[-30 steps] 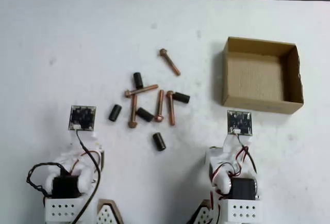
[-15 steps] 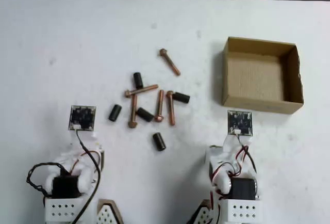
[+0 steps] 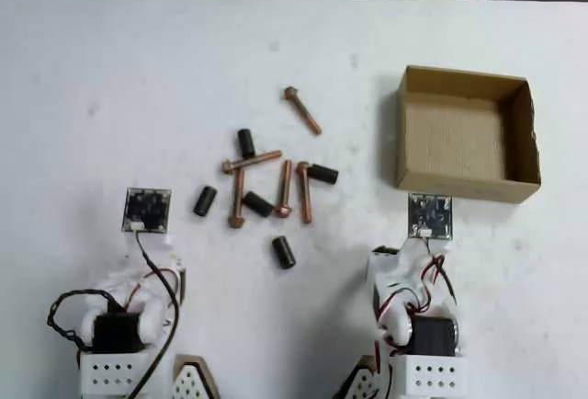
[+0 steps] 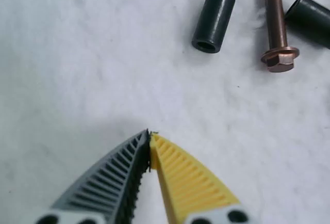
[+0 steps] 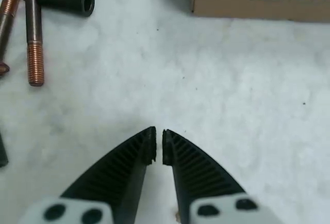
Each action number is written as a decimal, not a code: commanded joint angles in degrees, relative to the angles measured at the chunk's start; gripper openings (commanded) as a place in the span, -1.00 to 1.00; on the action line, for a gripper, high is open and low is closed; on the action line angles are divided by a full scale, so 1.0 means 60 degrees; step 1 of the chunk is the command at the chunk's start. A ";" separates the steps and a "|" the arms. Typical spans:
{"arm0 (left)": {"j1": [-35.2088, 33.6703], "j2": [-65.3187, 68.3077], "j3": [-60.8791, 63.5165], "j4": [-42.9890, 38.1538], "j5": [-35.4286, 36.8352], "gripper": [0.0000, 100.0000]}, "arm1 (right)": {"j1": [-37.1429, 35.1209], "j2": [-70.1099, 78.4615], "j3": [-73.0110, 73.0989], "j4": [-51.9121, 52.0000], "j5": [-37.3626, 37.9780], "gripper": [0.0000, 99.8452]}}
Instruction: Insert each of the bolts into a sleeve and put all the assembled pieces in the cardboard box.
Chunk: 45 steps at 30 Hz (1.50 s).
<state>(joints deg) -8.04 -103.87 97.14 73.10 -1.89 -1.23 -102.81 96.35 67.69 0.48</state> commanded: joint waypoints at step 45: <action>-0.0066 -0.0066 -0.0029 0.0059 0.0147 -0.95 | -0.0535 -0.0037 0.0088 0.0799 0.0117 -0.97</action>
<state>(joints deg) -8.04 -103.87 97.14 73.10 -1.89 -4.31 -102.81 96.35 72.18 0.48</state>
